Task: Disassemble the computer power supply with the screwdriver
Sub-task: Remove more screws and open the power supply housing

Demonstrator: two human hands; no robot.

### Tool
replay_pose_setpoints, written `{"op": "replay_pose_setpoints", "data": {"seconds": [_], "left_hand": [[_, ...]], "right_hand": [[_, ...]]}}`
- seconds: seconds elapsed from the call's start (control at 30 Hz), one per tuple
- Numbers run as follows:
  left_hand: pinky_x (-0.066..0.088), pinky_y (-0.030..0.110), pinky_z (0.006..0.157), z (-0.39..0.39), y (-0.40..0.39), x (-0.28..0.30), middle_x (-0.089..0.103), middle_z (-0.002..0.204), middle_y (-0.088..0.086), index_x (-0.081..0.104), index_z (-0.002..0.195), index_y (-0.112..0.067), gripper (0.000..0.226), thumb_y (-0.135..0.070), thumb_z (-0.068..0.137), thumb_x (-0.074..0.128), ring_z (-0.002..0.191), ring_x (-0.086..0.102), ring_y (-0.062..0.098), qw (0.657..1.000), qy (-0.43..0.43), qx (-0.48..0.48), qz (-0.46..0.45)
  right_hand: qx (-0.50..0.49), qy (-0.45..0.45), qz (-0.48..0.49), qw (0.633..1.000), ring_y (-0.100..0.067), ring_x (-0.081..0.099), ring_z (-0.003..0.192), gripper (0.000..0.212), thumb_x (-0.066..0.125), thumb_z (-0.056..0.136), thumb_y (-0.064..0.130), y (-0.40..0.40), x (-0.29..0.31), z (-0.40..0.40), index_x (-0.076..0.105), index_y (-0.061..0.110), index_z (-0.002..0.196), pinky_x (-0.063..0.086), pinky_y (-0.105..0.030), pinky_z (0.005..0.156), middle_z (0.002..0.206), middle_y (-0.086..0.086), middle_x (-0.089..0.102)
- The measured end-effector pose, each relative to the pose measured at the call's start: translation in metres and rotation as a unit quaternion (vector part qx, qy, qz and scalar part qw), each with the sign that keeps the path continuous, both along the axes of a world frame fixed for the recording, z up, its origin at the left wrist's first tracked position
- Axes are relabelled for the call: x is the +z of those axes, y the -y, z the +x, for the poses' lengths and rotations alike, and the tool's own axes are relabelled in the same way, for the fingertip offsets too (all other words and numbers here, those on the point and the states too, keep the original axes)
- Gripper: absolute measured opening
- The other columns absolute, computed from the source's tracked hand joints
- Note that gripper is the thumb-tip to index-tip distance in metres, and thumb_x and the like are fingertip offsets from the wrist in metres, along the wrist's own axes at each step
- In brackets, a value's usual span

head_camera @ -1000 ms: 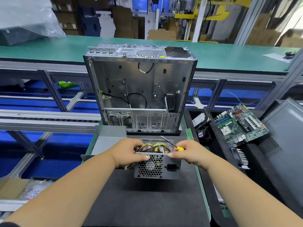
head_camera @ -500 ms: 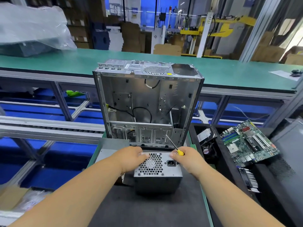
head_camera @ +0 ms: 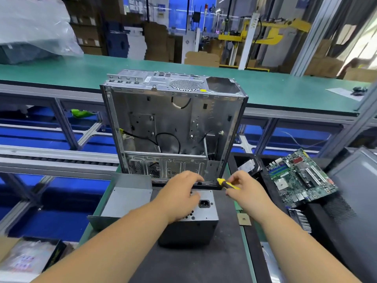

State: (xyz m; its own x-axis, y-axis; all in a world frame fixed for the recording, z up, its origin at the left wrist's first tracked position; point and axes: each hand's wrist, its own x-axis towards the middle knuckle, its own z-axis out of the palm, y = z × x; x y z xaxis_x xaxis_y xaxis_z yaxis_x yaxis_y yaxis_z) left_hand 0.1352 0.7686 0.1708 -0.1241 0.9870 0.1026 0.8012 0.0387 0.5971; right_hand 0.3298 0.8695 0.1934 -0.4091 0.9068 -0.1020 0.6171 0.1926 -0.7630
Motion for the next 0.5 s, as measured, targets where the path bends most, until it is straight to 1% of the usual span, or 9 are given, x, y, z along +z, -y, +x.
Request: {"op": "replay_pose_setpoints", "data": {"seconds": [0.07, 0.13, 0.2, 0.23, 0.3, 0.37, 0.43, 0.5], "left_hand": [[0.037, 0.034, 0.109, 0.015, -0.007, -0.001, 0.043, 0.138, -0.011, 0.044, 0.135, -0.029, 0.044, -0.023, 0.093, 0.053, 0.128, 0.042, 0.011, 0.999, 0.026, -0.018, 0.008], [0.036, 0.032, 0.11, 0.024, -0.011, -0.003, 0.042, 0.136, -0.01, 0.043, 0.133, -0.027, 0.044, -0.021, 0.091, 0.054, 0.128, 0.041, 0.01, 0.998, 0.052, -0.013, 0.021], [0.036, 0.03, 0.107, 0.026, -0.011, -0.005, 0.043, 0.131, -0.011, 0.044, 0.127, -0.028, 0.042, -0.02, 0.087, 0.055, 0.124, 0.042, 0.01, 0.998, 0.059, -0.018, 0.021], [0.038, 0.03, 0.105, 0.025, -0.011, -0.005, 0.044, 0.126, -0.012, 0.045, 0.123, -0.029, 0.041, -0.021, 0.084, 0.055, 0.12, 0.043, 0.01, 0.998, 0.057, -0.026, 0.019], [0.042, 0.033, 0.1, 0.022, -0.01, -0.004, 0.047, 0.117, -0.013, 0.049, 0.114, -0.03, 0.036, -0.025, 0.079, 0.06, 0.112, 0.045, 0.01, 0.998, 0.046, -0.043, 0.015], [0.044, 0.036, 0.096, 0.021, -0.01, -0.003, 0.049, 0.11, -0.013, 0.052, 0.104, -0.032, 0.033, -0.036, 0.074, 0.067, 0.106, 0.046, 0.011, 0.998, 0.023, -0.059, 0.015], [0.043, 0.036, 0.095, 0.022, -0.011, -0.003, 0.051, 0.107, -0.012, 0.055, 0.096, -0.032, 0.032, -0.045, 0.071, 0.072, 0.104, 0.048, 0.012, 0.997, -0.003, -0.073, 0.011], [0.044, 0.037, 0.094, 0.021, -0.012, -0.002, 0.052, 0.105, -0.011, 0.056, 0.089, -0.032, 0.029, -0.046, 0.07, 0.073, 0.103, 0.049, 0.014, 0.997, -0.003, -0.073, 0.008]], "right_hand": [[-0.005, -0.007, 0.046, 0.999, -0.022, 0.062, 0.075, 0.02, 0.071, 0.082, 0.01, 0.001, 0.006, 0.005, 0.061, 0.028, 0.081, 0.047, -0.031, 0.061, 0.084, 0.001, 0.067], [-0.02, -0.049, 0.083, 0.995, -0.016, 0.063, 0.073, 0.021, 0.073, 0.082, 0.01, 0.004, 0.013, 0.009, 0.065, 0.03, 0.079, 0.049, -0.029, 0.063, 0.078, 0.004, 0.068], [-0.03, -0.113, 0.112, 0.987, -0.002, 0.06, 0.065, 0.023, 0.075, 0.082, 0.01, 0.009, 0.021, 0.011, 0.065, 0.03, 0.081, 0.044, -0.014, 0.055, 0.074, 0.011, 0.067], [-0.031, -0.145, 0.125, 0.981, 0.001, 0.059, 0.065, 0.022, 0.076, 0.083, 0.01, 0.011, 0.026, 0.011, 0.064, 0.029, 0.083, 0.042, -0.009, 0.056, 0.075, 0.014, 0.067], [-0.025, -0.186, 0.161, 0.969, 0.004, 0.061, 0.07, 0.02, 0.074, 0.086, 0.013, 0.016, 0.035, 0.009, 0.061, 0.028, 0.087, 0.042, -0.006, 0.061, 0.08, 0.017, 0.066], [-0.013, -0.2, 0.204, 0.958, 0.004, 0.061, 0.075, 0.018, 0.07, 0.089, 0.018, 0.021, 0.043, 0.005, 0.059, 0.032, 0.09, 0.042, -0.006, 0.064, 0.084, 0.018, 0.064], [0.005, -0.194, 0.224, 0.955, 0.001, 0.062, 0.075, 0.021, 0.067, 0.091, 0.02, 0.023, 0.046, 0.0, 0.056, 0.035, 0.1, 0.043, -0.01, 0.063, 0.082, 0.02, 0.062], [0.033, -0.171, 0.223, 0.959, -0.003, 0.061, 0.072, 0.027, 0.066, 0.093, 0.023, 0.024, 0.047, -0.005, 0.051, 0.038, 0.11, 0.043, -0.013, 0.062, 0.079, 0.02, 0.059]]}}
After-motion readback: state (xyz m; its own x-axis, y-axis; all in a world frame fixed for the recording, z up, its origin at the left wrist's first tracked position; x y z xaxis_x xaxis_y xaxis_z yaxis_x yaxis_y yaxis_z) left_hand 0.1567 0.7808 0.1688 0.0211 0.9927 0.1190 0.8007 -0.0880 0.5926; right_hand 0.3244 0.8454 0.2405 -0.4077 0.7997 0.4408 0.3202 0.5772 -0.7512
